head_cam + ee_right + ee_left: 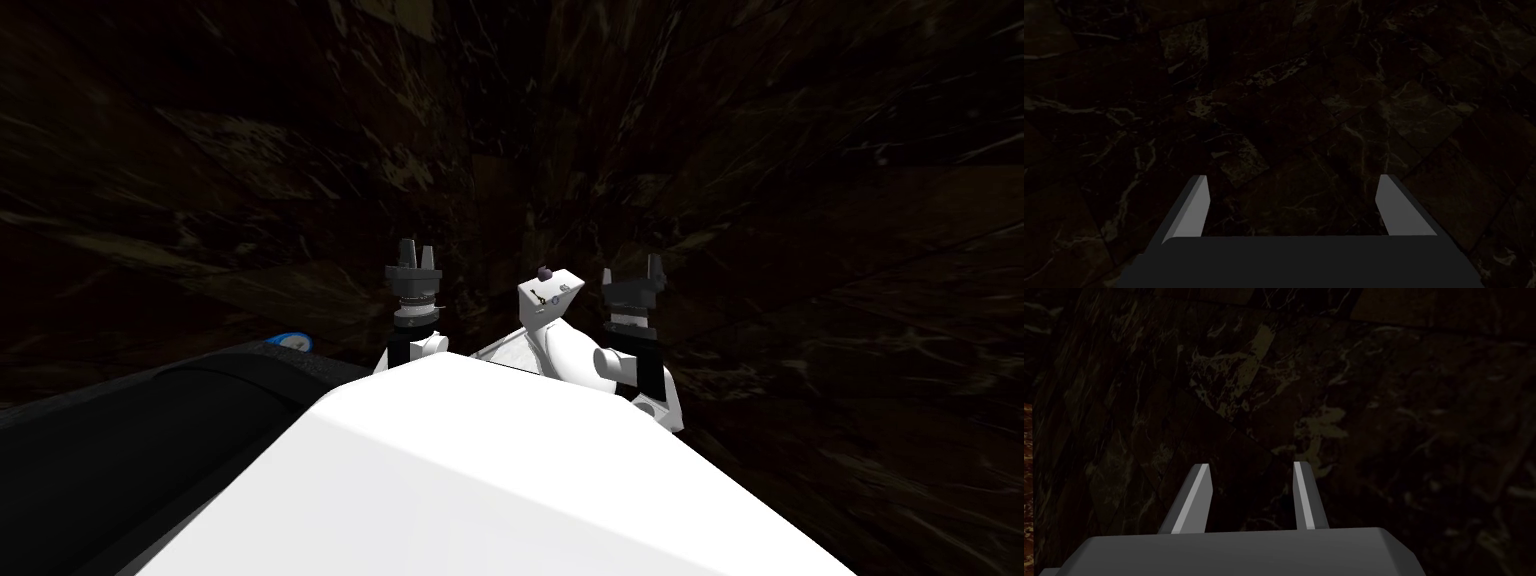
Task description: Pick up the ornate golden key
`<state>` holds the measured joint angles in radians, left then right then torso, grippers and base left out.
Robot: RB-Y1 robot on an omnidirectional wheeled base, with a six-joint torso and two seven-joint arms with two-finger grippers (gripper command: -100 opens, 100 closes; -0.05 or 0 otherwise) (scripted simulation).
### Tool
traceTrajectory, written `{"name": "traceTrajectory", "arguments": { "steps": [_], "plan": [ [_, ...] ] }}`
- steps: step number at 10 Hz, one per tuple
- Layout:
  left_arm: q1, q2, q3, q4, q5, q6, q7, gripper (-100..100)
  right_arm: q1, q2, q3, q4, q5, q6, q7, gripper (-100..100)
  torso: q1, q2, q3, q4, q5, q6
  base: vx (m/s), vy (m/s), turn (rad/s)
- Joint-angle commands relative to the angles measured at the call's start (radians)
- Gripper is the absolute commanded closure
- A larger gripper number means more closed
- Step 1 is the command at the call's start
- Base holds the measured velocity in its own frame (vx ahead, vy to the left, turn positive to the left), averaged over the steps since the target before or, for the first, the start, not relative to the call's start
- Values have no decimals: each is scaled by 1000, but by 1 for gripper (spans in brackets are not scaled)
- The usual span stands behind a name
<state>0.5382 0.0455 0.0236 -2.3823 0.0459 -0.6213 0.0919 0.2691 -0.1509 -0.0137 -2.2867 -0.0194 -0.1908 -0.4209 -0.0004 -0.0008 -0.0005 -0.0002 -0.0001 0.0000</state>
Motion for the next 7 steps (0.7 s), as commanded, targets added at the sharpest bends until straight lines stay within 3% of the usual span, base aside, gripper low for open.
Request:
{"name": "traceTrajectory", "arguments": {
  "steps": [1,2,4,5,7],
  "plan": [
    [0,0,0,0,0,0,0,0,-16,-2,5,5,-10,50,-27,-100,0,0,0,0,0,0,10,-10,-1],
    [0,0,0,0,0,0,0,0,-46,-9,15,13,-34,79,-70,-100,0,0,0,0,0,0,15,-19,-3],
    [0,0,0,0,0,0,0,0,-46,-9,15,13,-34,125,-81,-100,-1,0,0,0,0,0,10,-11,2],
    [0,0,0,0,0,0,0,0,-77,-16,24,22,-59,160,-127,-100,0,0,0,0,0,0,10,-9,-4],
    [0,0,0,0,0,0,0,0,-77,-16,24,22,-59,199,-137,-100,0,0,0,0,0,0,10,-8,3]
  ]
}}
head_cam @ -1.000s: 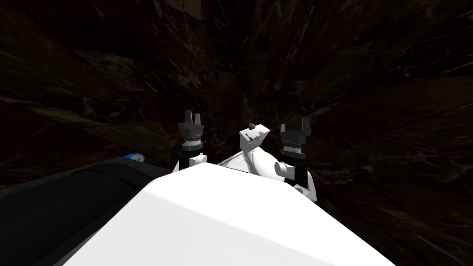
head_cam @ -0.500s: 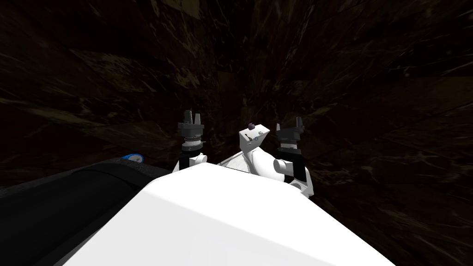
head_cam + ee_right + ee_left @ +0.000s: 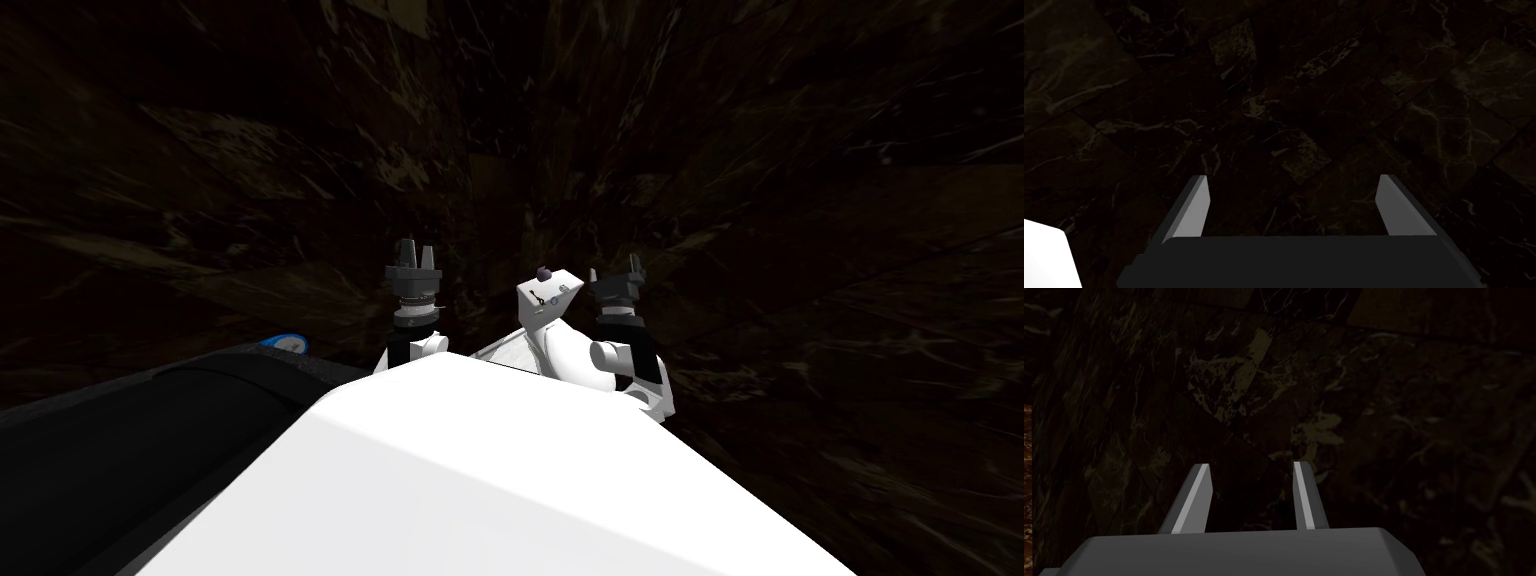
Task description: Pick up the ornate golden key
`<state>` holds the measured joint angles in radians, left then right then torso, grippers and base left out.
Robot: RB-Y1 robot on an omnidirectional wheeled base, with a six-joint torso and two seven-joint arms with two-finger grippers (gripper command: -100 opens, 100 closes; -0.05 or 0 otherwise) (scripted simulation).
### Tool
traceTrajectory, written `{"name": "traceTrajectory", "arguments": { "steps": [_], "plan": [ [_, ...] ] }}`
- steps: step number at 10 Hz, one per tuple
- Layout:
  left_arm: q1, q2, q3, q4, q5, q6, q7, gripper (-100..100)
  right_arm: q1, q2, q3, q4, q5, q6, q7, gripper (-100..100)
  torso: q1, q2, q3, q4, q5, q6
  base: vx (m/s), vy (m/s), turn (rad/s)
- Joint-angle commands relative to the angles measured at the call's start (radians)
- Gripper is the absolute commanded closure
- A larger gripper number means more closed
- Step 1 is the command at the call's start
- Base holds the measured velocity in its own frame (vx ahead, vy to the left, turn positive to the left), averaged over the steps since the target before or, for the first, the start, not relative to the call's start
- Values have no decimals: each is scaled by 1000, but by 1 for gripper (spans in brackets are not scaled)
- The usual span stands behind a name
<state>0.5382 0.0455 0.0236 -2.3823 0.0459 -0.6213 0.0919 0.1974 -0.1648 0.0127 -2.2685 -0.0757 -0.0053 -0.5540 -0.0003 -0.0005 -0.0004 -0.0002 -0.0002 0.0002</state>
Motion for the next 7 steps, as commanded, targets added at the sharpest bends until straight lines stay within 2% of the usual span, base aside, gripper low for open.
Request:
{"name": "traceTrajectory", "arguments": {
  "steps": [1,3,4,6,7],
  "plan": [
    [0,0,0,0,0,0,0,0,-37,-8,7,12,-28,50,-50,-100,0,0,0,0,0,0,10,-9,0],
    [0,0,0,0,0,0,0,0,-37,-8,7,12,-28,91,-63,-100,0,0,0,0,0,0,10,-10,4],
    [0,0,0,0,0,0,0,0,-68,-14,17,22,-55,123,-109,-100,0,0,0,0,0,0,12,-10,5],
    [0,0,0,0,0,0,0,0,-68,-14,17,22,-55,170,-124,-100,0,-1,0,0,0,0,13,-8,4],
    [0,0,0,0,0,0,0,0,-99,-20,26,33,-82,208,-170,-100,0,0,0,0,0,0,14,-7,8]
  ]
}}
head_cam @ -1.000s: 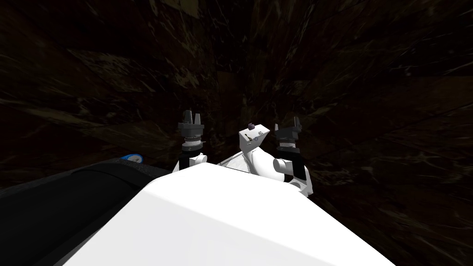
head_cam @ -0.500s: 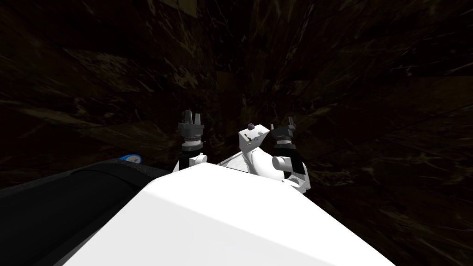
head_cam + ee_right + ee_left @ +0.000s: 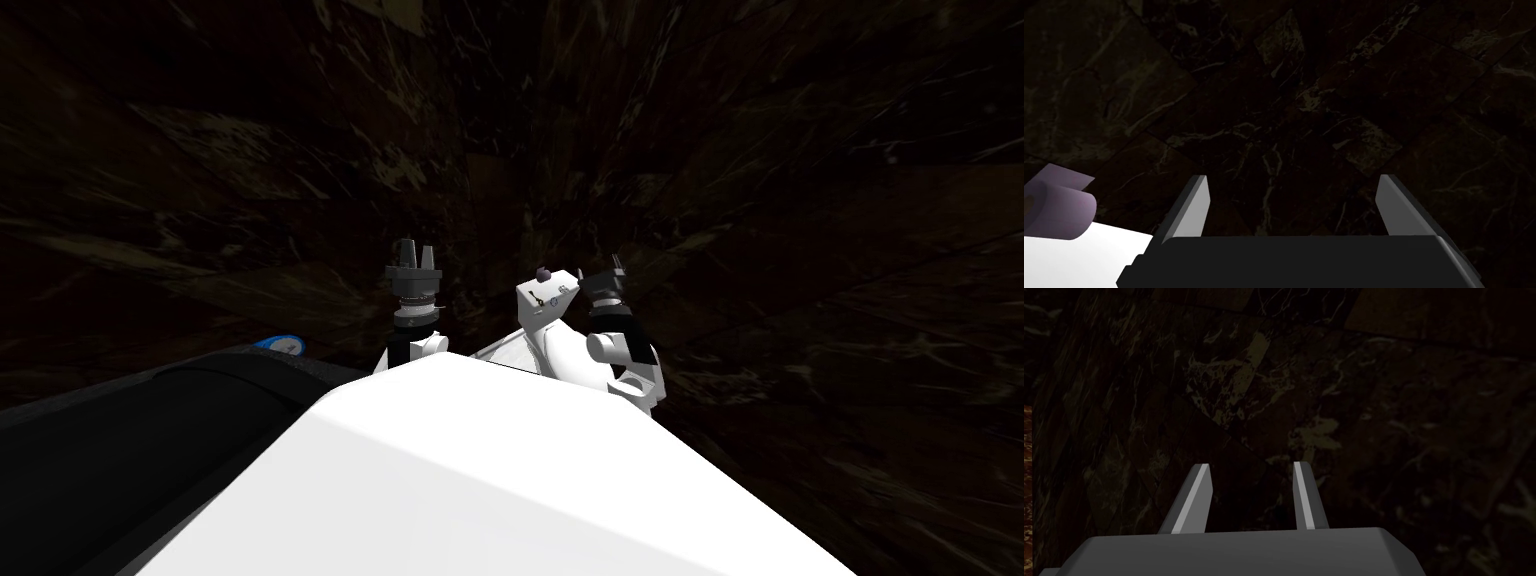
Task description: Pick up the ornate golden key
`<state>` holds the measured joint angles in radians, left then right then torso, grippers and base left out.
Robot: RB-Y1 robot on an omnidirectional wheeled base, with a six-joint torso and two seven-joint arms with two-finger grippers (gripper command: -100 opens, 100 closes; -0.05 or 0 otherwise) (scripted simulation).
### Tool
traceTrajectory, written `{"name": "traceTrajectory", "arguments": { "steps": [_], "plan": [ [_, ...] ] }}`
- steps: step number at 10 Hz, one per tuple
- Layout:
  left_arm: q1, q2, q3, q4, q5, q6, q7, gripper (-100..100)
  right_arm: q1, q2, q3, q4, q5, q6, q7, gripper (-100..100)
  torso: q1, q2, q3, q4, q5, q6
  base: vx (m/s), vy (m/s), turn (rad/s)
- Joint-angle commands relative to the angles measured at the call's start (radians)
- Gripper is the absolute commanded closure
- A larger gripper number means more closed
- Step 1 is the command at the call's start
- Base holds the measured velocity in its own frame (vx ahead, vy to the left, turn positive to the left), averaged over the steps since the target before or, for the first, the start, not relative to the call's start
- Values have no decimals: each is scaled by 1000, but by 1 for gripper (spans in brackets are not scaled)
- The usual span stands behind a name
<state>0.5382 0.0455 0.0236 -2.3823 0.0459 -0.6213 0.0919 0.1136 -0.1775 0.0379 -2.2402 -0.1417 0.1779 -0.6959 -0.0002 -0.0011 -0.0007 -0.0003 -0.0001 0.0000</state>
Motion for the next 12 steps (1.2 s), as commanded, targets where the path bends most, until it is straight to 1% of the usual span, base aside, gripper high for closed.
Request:
{"name": "traceTrajectory", "arguments": {
  "steps": [1,2,3,4,5,6,7,8,9,10,11,12],
  "plan": [
    [0,0,0,0,0,0,0,0,-15,-8,1,4,-16,50,-44,-100,0,0,0,0,0,0,14,-8,10],
    [0,0,0,0,0,0,0,0,-15,-8,1,4,-16,67,-44,-100,0,0,0,0,0,0,8,-5,2],
    [0,0,0,0,0,0,0,0,-45,-14,10,16,-44,101,-88,-100,0,0,0,0,0,0,17,-7,11],
    [0,0,0,0,0,0,0,0,-45,-14,10,16,-44,126,-108,-100,0,0,0,0,0,0,17,-10,14],
    [0,0,0,0,0,0,0,0,-45,-14,10,16,-44,147,-108,-100,0,0,0,0,0,0,8,-6,2],
    [0,0,0,0,0,0,0,0,-74,-19,19,28,-72,182,-153,-100,0,0,0,0,0,0,15,-7,16],
    [0,0,0,0,0,0,0,0,-74,-19,19,28,-72,206,-172,-100,0,0,0,0,0,0,18,-8,17],
    [0,0,0,0,0,0,0,0,-74,-19,19,28,-72,228,-172,-100,0,0,0,0,0,0,9,-4,1],
    [0,0,0,0,0,0,0,0,-102,-25,27,40,-100,258,-217,-100,0,0,0,0,0,0,17,-6,26],
    [0,0,0,0,0,0,0,0,-102,-25,27,40,-100,288,-236,-100,0,0,0,0,0,0,18,-5,17],
    [0,0,0,0,0,0,0,0,-102,-25,27,40,-100,309,-236,-100,0,0,0,0,0,0,9,-2,-2],
    [0,0,0,0,0,0,0,0,-129,-31,35,54,-128,341,-283,-100,0,0,0,0,0,0,20,-6,31]
  ]
}}
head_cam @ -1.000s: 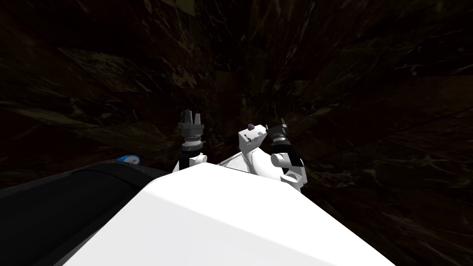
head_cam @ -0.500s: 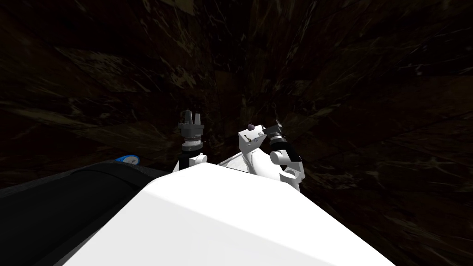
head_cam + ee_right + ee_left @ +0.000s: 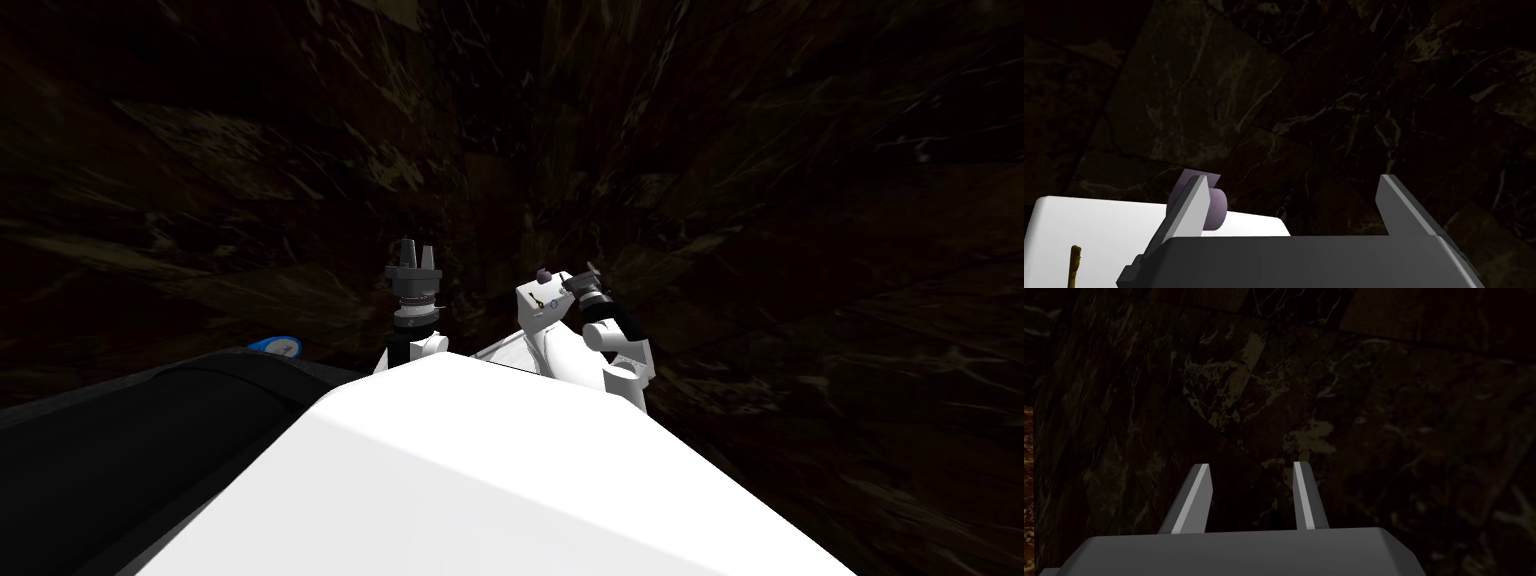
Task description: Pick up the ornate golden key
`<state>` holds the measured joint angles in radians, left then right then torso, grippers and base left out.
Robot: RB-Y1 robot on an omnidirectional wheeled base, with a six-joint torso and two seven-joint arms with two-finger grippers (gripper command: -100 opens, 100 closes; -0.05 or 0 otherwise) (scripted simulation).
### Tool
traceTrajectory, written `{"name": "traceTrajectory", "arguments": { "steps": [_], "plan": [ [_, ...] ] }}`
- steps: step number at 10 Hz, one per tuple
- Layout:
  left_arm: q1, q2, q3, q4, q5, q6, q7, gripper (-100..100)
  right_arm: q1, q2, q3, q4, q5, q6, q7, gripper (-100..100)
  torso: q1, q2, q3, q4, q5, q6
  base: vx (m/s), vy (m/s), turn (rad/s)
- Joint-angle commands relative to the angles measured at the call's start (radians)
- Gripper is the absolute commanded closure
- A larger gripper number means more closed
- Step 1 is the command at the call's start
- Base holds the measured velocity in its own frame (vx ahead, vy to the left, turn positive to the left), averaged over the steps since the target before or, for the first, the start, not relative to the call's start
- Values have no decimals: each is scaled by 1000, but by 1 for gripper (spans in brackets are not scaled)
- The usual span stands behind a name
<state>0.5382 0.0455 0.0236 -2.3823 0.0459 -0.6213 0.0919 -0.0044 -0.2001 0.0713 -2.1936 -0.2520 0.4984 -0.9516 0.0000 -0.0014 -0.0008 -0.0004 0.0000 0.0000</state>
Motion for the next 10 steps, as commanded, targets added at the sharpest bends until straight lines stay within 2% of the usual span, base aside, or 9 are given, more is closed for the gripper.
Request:
{"name": "traceTrajectory", "arguments": {
  "steps": [1,2,3,5,6,8,9,10],
  "plan": [
    [0,0,0,0,0,0,0,0,-11,-8,2,7,-18,50,-46,-100,0,0,0,0,0,0,21,-6,22],
    [0,0,0,0,0,0,0,0,-11,-8,2,7,-18,68,-46,-100,0,0,0,0,0,0,9,-2,-3],
    [0,0,0,0,0,0,0,0,-36,-14,9,21,-46,105,-91,-100,0,1,0,0,0,0,17,-3,34],
    [0,0,0,0,0,0,0,0,-36,-14,9,21,-46,146,-110,-100,0,0,0,0,0,0,16,-5,11],
    [0,0,0,0,0,0,0,0,-60,-20,15,36,-73,181,-156,-100,0,1,0,0,0,0,22,1,35],
    [0,0,0,0,0,0,0,0,-60,-20,15,36,-73,223,-175,-100,0,0,0,0,0,0,20,-2,14],
    [0,0,0,0,0,0,0,0,-82,-27,21,52,-100,256,-219,-100,0,0,0,0,0,0,23,-5,33],
    [0,0,0,0,0,0,0,0,-82,-27,21,52,-100,282,-238,-100,0,0,0,0,0,0,24,-9,39]
  ]
}}
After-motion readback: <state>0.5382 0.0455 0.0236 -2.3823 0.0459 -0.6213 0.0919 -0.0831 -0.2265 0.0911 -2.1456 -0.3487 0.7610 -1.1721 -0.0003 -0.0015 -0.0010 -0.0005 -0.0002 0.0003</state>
